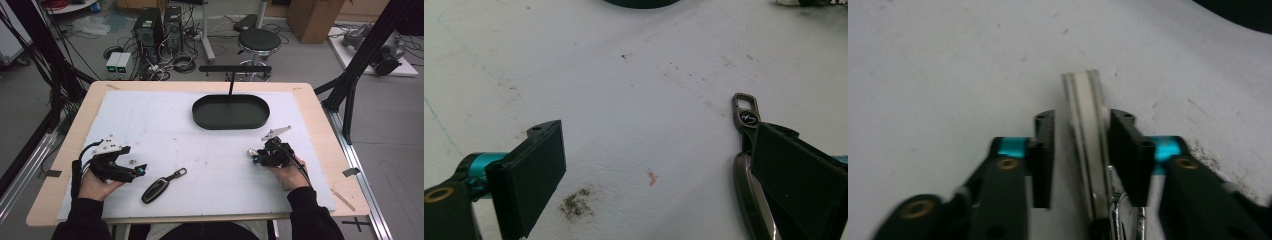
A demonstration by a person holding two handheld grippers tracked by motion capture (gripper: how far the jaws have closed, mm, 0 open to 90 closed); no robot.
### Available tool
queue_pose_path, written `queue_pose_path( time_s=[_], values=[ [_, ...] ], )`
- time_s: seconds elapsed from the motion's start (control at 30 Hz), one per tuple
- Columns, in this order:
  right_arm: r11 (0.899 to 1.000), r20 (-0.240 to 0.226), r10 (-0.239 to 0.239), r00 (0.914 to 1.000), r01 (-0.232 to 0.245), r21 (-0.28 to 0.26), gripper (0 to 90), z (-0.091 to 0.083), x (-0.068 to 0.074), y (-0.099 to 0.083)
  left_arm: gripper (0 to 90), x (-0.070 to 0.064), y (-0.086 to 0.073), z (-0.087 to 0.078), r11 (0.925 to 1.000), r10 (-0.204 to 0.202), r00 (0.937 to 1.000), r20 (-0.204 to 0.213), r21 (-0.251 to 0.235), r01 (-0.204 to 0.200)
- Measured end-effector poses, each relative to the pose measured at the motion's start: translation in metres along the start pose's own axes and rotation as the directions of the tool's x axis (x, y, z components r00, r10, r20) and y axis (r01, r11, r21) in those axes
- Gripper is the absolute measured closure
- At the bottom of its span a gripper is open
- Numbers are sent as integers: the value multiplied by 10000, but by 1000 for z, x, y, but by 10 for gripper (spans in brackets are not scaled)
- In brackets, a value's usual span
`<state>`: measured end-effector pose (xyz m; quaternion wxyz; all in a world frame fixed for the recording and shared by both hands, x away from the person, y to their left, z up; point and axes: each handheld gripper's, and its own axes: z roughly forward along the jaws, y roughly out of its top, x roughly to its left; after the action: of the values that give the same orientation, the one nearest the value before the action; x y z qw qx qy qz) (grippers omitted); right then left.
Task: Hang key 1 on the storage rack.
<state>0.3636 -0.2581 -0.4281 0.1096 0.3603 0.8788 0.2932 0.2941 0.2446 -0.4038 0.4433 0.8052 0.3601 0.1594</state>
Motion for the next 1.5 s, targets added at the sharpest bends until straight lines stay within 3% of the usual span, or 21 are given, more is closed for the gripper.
queue_pose_path(
  time_s=[0.17, 0.23, 0.47, 0.63, 0.83, 1.03, 1.5],
  values=[
    [9996, 101, 135, 9999, -137, 243, 747, 0, 2, 1, 82, 0, 0, 0, 10000, -16, 10000, -3, 15, 16],
    [9998, 468, 201, 9987, -201, -8, 750, -3, 1, 3, 82, 0, -1, 0, 10000, -25, 10000, -22, 26, 25],
    [9914, 123, 934, 9956, -919, -929, 750, -20, -5, 1, 82, 3, -4, 0, 9999, -171, 9999, -10, 4, 171],
    [9848, -131, 847, 9963, -857, -1508, 750, -35, -1, 5, 83, 5, -8, 0, 9997, -220, 9998, -6, 122, 220],
    [9783, -345, 892, 9954, -940, -1844, 751, -50, -1, 13, 83, 5, -8, 1, 9997, -191, 9998, -11, 126, 191],
    [9677, -602, 1005, 9931, -1116, -2261, 750, -63, -7, 17, 83, 6, -8, 1, 9996, -273, 9996, -15, 71, 273],
    [9267, -1446, 1528, 9776, -1926, -3227, 751, -95, -20, 25, 83, 7, -9, 1, 9997, -233, 9997, 40, 122, 233]
  ],
)
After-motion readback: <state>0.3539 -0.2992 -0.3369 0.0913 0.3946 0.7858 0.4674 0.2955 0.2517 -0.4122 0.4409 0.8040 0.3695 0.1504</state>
